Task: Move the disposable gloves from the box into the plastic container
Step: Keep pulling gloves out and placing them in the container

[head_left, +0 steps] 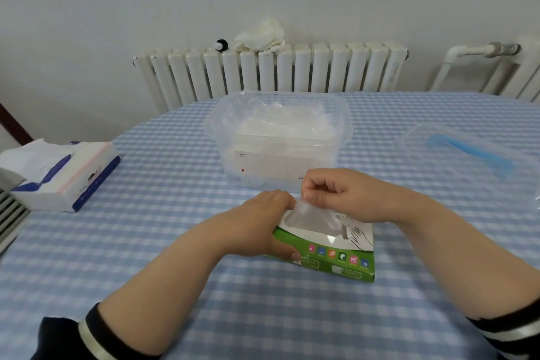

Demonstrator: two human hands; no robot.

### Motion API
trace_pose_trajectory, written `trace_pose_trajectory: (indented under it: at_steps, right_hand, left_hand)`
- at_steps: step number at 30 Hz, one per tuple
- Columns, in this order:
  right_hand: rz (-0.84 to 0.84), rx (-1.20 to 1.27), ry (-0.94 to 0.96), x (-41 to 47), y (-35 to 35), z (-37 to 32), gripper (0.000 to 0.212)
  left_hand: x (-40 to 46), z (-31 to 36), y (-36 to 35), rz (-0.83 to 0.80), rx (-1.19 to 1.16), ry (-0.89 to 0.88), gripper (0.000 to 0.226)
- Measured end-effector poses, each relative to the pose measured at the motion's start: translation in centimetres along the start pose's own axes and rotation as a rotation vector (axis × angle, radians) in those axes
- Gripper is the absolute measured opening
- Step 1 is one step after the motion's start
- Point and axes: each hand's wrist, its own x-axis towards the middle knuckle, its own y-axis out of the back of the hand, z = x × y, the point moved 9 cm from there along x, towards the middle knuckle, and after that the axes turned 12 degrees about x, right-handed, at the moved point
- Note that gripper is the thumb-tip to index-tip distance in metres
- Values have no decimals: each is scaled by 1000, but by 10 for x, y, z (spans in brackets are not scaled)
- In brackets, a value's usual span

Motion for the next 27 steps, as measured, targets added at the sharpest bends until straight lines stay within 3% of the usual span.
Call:
trace_pose_trajectory:
  at_steps: [3,7,9,13,16,19,20,22,25,27]
  right_hand:
    - [165,163,101,-2,14,-13,22]
    - [706,708,219,-24,67,-17,32]
    - [814,647,251,-34,79,-20,30]
    - [809,555,179,-34,74,-17,28]
    - [767,487,163,-32,72,-22,24]
    - [577,446,201,-27,67,-34,22]
    - [483,418,191,-25,63,-35,21]
    - [333,335,155,-21,54,-32,21]
    - [230,310,90,-20,49,-25,16]
    - [181,411,54,-19,45,-21,25]
  left_hand:
    - [2,-1,-2,12,36,-3,65]
    - [3,-2,-2,9,5,-8,73]
    - [2,0,2,13,12,-24,70]
    - [-1,1,7,-63,-298,-115,48]
    - [-10,4,25,-1,-640,-202,75]
    - [-15,-6,46,124,-1194,-118,101]
    - [-15,-9,49,166,-1311,-90,97]
    - [-15,-12,55,240,-1381,-56,68]
    - [-14,-20,58,351,-1264,11,29]
    - [-14,-21,58,375,-1206,29,23]
